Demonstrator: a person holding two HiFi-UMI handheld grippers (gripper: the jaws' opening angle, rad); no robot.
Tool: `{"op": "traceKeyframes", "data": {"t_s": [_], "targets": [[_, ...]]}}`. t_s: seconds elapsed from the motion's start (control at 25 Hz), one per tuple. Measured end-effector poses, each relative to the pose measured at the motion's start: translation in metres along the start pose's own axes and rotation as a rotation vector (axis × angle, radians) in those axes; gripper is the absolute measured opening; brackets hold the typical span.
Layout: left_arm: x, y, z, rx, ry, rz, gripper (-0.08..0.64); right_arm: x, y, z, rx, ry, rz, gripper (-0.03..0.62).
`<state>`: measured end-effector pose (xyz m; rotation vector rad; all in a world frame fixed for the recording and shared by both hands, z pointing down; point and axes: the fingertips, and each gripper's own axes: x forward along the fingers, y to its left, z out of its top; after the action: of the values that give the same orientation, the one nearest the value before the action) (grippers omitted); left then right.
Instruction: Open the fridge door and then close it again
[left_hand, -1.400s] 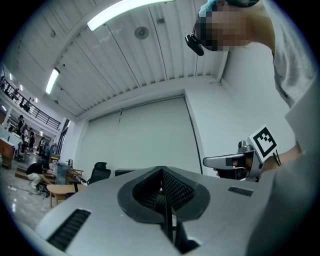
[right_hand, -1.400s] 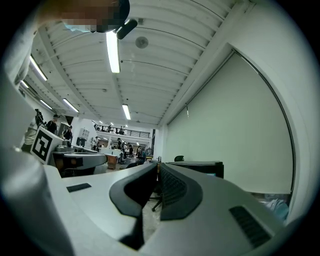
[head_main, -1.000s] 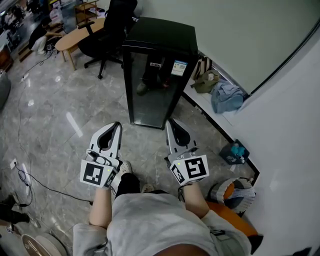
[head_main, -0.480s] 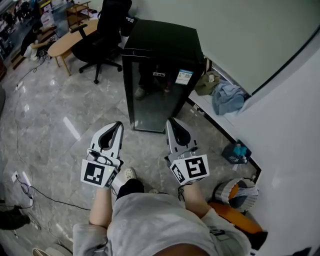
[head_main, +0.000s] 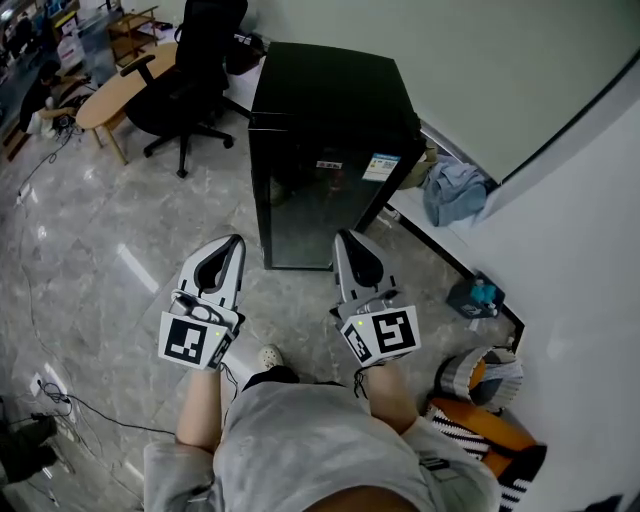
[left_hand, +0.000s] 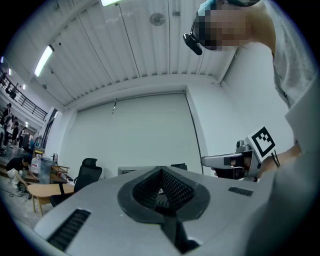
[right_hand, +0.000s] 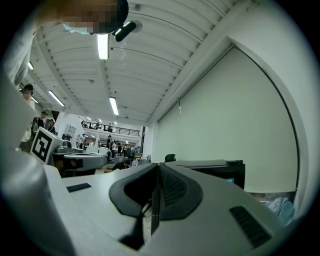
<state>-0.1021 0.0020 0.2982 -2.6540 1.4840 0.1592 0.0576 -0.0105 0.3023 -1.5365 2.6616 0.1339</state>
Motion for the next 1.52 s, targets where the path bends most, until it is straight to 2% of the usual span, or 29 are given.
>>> {"op": "traceKeyframes", "data": {"t_s": [0.12, 0.28, 0.56, 0.68, 0.76, 1.08, 1.52], "targets": [[0.012, 0.017, 0.001, -0.010, -0.006, -0.015, 0.015, 0.014, 0.000, -0.002, -0.001, 0.004, -0.028, 0.026], [0.018, 0.031, -0.022, 0.001, 0.061, -0.071, 0.015, 0.029, -0.002, -0.009, 0.003, 0.009, -0.061, 0.026], [0.039, 0.047, -0.038, -0.017, 0.075, -0.096, 0.015, 0.047, -0.013, -0.022, 0.001, 0.036, -0.086, 0.026], [0.056, 0.049, -0.030, -0.039, 0.027, -0.087, 0.015, 0.056, -0.023, -0.026, 0.004, 0.046, -0.088, 0.026], [0.065, 0.050, -0.032, -0.043, 0.026, -0.084, 0.015, 0.063, -0.029, -0.030, 0.005, 0.053, -0.082, 0.026], [0.095, 0.063, -0.050, -0.057, 0.070, -0.051, 0.015, 0.092, -0.048, -0.043, 0.019, 0.090, -0.045, 0.026], [0.109, 0.075, -0.107, -0.130, 0.190, -0.030, 0.015, 0.112, -0.064, -0.088, 0.054, 0.176, -0.028, 0.026]]}}
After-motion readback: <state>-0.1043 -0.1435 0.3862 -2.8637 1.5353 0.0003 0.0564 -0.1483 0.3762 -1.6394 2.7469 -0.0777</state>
